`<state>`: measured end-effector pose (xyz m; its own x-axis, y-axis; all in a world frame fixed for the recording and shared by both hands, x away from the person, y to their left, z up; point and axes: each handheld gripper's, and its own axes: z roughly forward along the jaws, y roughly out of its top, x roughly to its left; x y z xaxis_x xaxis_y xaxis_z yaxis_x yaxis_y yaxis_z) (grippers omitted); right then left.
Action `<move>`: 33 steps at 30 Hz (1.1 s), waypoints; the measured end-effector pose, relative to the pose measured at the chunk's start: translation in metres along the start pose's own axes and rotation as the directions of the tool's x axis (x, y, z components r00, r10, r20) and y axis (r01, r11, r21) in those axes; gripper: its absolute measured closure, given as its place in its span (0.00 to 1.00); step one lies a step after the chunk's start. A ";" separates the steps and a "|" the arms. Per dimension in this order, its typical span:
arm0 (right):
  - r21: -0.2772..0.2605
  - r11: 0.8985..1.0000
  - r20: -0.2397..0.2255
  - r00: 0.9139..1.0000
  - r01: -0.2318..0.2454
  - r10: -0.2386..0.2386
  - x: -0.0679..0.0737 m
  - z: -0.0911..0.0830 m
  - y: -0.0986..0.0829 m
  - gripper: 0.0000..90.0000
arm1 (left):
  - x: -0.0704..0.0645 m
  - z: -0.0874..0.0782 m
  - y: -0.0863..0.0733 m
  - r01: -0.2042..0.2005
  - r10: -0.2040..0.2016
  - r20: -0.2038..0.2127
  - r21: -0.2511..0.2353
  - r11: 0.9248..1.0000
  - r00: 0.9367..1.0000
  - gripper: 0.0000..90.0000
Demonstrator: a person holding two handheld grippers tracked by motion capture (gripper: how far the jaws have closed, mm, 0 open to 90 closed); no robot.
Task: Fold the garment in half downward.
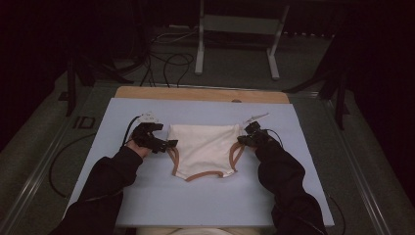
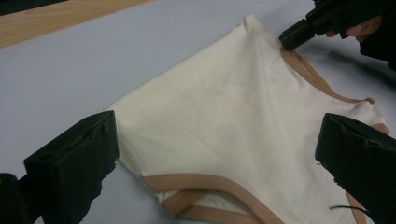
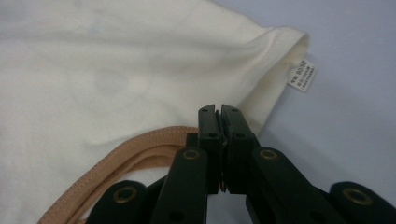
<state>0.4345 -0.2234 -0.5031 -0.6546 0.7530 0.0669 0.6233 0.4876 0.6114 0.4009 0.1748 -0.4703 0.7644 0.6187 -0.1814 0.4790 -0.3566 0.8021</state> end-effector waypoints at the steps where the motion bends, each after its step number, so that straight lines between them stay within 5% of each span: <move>1: 0.000 1.000 0.000 1.000 0.000 0.000 0.000 0.000 0.000 0.98 | 0.000 0.000 0.000 0.000 0.000 0.000 0.000 1.000 1.000 0.01; 11: 0.012 1.000 0.013 1.000 0.003 -0.004 -0.001 -0.006 -0.005 0.98 | -0.002 -0.006 -0.004 0.000 0.000 -0.003 -0.004 1.000 1.000 0.01; 19: 0.003 0.999 -0.002 0.999 -0.038 0.038 -0.006 -0.001 -0.011 0.93 | -0.002 -0.012 -0.009 0.003 -0.003 0.000 -0.008 1.000 1.000 0.01; 20: 0.000 0.999 -0.008 0.999 -0.042 0.042 -0.006 -0.002 -0.010 0.83 | -0.002 -0.012 -0.011 0.003 -0.003 0.008 -0.008 1.000 1.000 0.01; 25: 0.001 0.999 0.010 0.999 -0.032 0.032 -0.006 -0.005 -0.007 0.67 | -0.004 -0.015 -0.011 -0.014 0.014 0.023 -0.019 1.000 1.000 0.01; 26: -0.007 1.000 0.011 0.999 -0.030 0.030 -0.006 -0.007 -0.005 0.53 | -0.006 -0.017 -0.009 -0.026 0.027 0.021 -0.028 0.999 0.999 0.01; 27: -0.007 1.000 0.011 0.999 -0.030 0.030 -0.006 -0.007 -0.005 0.53 | -0.006 -0.017 -0.009 -0.026 0.027 0.021 -0.028 0.999 0.999 0.01; 28: -0.029 0.999 0.005 0.999 -0.032 0.032 -0.006 -0.010 -0.002 0.41 | -0.007 -0.020 -0.008 -0.036 0.037 0.025 -0.044 0.998 0.999 0.01; 33: -0.071 0.997 -0.005 0.999 -0.037 0.036 -0.004 -0.016 0.003 0.27 | -0.009 -0.022 -0.009 -0.055 0.057 0.037 -0.057 0.997 0.998 0.01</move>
<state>0.4320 -0.2319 -0.4894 -0.6335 0.7681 0.0928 0.6150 0.4272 0.6627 0.3799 0.1875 -0.4632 0.8059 0.5711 -0.1559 0.4106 -0.3495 0.8422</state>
